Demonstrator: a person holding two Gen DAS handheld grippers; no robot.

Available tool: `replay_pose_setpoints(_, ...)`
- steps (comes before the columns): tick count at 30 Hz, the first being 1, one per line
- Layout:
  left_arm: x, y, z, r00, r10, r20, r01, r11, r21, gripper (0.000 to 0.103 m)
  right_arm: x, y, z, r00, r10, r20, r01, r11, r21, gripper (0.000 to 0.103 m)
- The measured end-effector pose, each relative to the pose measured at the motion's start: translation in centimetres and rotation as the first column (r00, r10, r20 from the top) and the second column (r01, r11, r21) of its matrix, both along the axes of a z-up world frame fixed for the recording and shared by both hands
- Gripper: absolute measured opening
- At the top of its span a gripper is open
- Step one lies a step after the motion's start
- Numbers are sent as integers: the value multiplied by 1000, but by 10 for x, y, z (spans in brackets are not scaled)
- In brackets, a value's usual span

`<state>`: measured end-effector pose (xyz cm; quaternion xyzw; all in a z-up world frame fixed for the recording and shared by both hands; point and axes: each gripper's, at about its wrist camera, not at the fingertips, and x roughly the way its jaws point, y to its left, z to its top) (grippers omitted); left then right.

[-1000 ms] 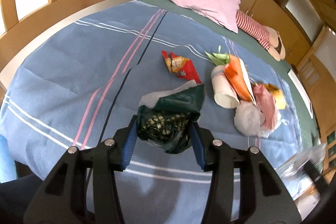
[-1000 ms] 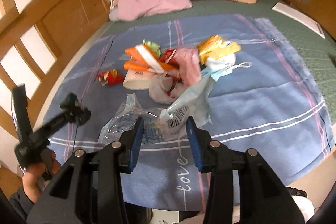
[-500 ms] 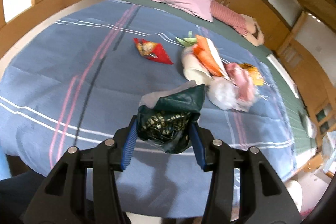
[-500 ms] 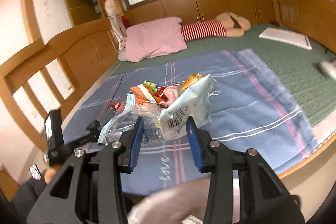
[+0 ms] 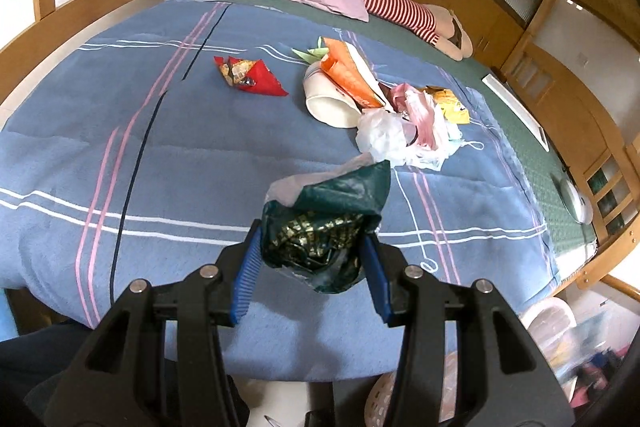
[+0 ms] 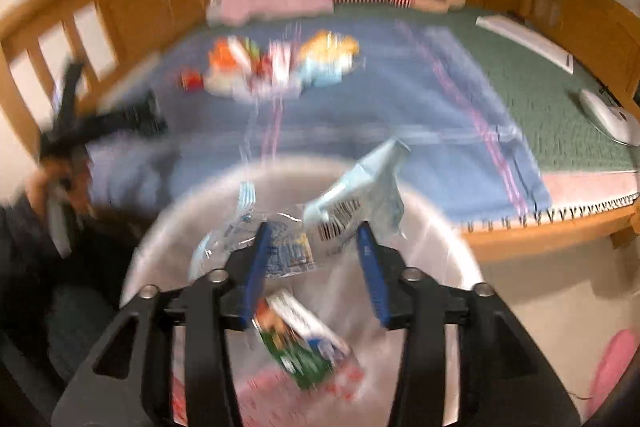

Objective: Collect trash
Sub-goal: 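Drop the plastic bag into the wastebasket with the right gripper while the left carries the dark wrapper, then release the dark green wrapper into the wastebasket with the left gripper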

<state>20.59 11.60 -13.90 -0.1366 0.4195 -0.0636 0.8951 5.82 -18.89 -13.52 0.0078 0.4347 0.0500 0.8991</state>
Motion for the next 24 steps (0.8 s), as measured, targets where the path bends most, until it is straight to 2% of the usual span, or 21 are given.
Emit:
replay_pose_setpoints(1,0,1,0,1000,1,-2,-1,1000,-4,48,-1,1,-7,999,6,-33,-6,1000,-14,78)
replay_pose_setpoints(2,-1,3,-1,1000,2,-5,-2,1000,-11,48,-2,2,-9,999,6,-43,-7,1000,-18,84)
replay_pose_setpoints(5,-4,4,-1,1000,-3,-7,3,1000,-28,48,-5,-2,-7,1000,-10,-29,10,1000,-7,84)
replay_pose_setpoints(7,-6,3,1,1000,-21,8,21,998,-52,48,-10,-10,6,998,-53,40,52,999,15,84)
replay_pose_setpoints(9,-13,-1,6,997,-69,46,74,991,-113,48,-16,-23,25,983,-120,138,111,992,66,84)
replay_pose_setpoints(11,-22,-10,18,978,-169,126,192,961,-200,48,-27,-35,46,951,-192,243,167,979,119,85)
replay_pose_setpoints(12,-28,-18,23,955,-242,168,278,930,-240,48,-30,-40,52,937,-217,274,184,973,138,86)
replay_pose_setpoints(13,-32,-24,25,940,-285,186,327,908,-262,48,-34,-45,59,921,-245,304,204,966,161,88)
replay_pose_setpoints(15,-42,-42,26,891,-400,216,452,832,-322,48,-43,-59,73,880,-313,357,246,944,221,88)
replay_pose_setpoints(16,-50,-55,27,853,-466,234,521,784,-338,48,-46,-66,78,861,-344,374,265,932,248,88)
replay_pose_setpoints(18,-69,-84,30,753,-597,276,658,685,-313,48,-50,-78,85,835,-386,392,289,914,284,89)
replay_pose_setpoints(19,-77,-95,30,718,-636,284,696,652,-300,48,-50,-82,86,827,-403,391,302,906,296,89)
replay_pose_setpoints(21,-93,-118,27,632,-723,280,774,573,-267,51,-49,-92,86,820,-435,373,324,889,324,89)
replay_pose_setpoints(22,-100,-132,24,596,-759,262,802,550,-233,60,-47,-96,84,819,-447,359,331,880,340,89)
replay_pose_setpoints(23,-106,-142,21,580,-778,242,814,547,-194,70,-46,-98,82,821,-452,349,335,876,348,89)
replay_pose_setpoints(24,-110,-149,19,573,-788,227,820,548,-166,91,-43,-99,78,825,-457,333,339,871,356,89)
